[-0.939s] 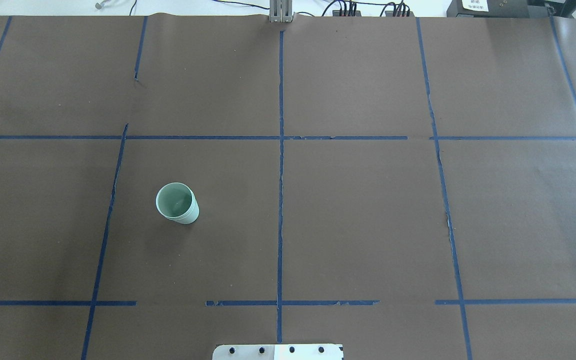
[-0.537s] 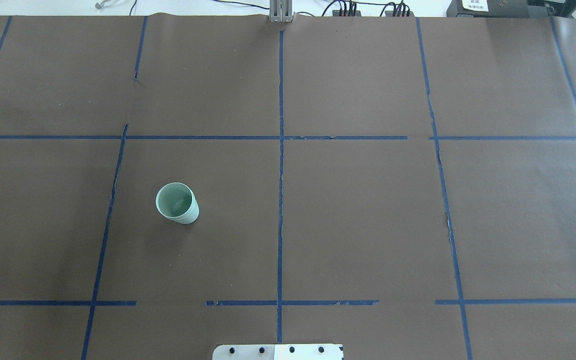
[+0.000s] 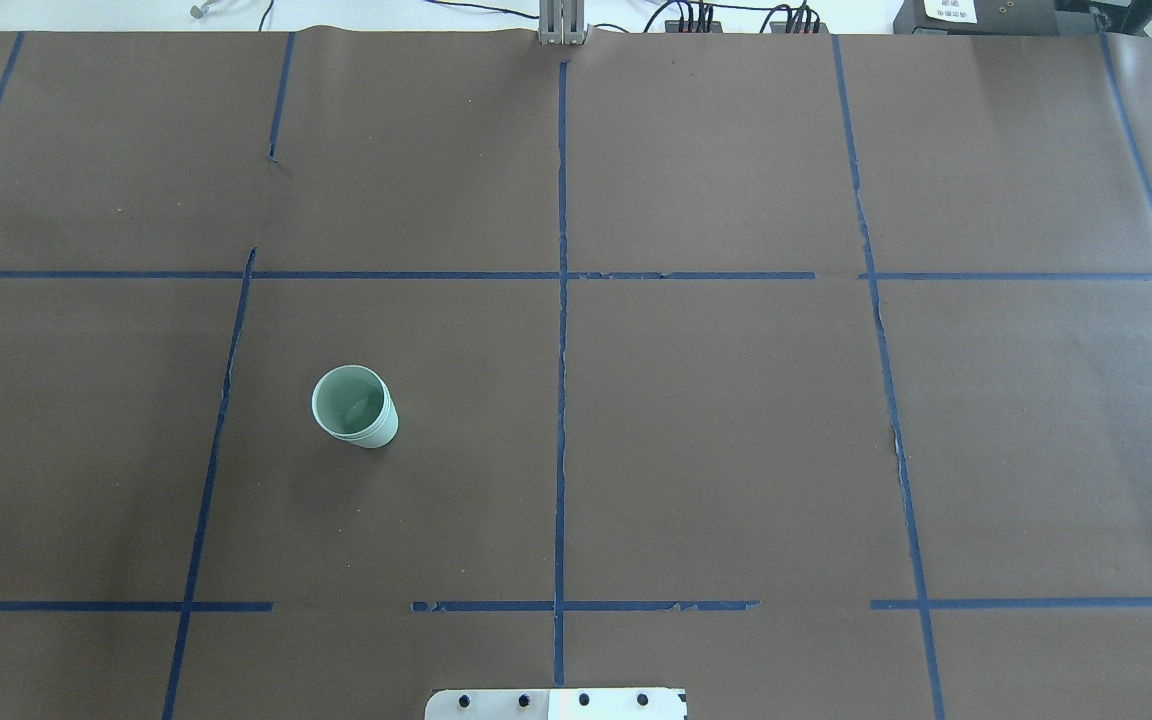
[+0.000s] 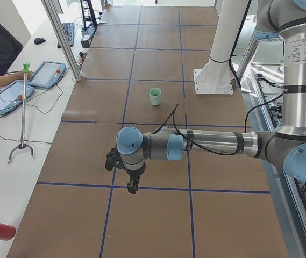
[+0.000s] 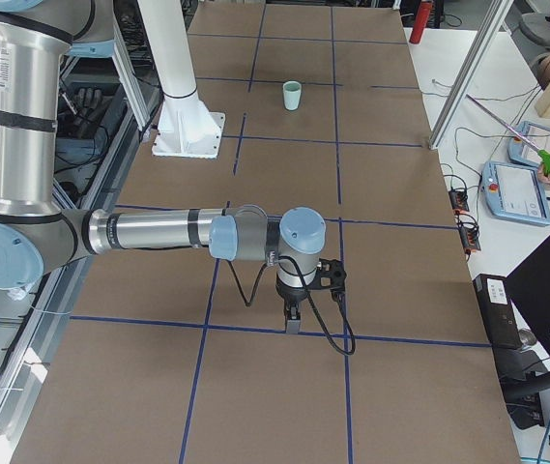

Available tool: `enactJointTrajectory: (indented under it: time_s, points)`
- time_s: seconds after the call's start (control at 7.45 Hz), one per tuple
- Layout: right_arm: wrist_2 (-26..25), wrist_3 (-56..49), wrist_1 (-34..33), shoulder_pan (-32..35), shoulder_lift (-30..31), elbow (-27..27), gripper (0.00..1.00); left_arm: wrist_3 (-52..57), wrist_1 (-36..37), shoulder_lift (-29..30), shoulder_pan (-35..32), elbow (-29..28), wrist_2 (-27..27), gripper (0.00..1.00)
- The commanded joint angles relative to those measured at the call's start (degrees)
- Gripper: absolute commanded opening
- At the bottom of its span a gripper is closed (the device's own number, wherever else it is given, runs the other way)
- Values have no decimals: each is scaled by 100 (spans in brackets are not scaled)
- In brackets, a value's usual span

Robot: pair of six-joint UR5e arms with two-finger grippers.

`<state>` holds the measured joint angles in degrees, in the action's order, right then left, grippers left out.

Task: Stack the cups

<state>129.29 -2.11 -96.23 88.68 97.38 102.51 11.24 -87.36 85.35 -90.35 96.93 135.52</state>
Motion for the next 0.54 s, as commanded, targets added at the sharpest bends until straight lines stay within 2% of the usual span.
enactJointTrajectory:
  time_s: [0.0, 0.4]
  points:
    - [0, 0, 8, 0, 0, -3, 100, 1, 0, -1, 0, -8, 0, 100]
    - [0, 0, -1, 0, 0, -3, 100, 53, -26, -1, -9, -8, 9, 100]
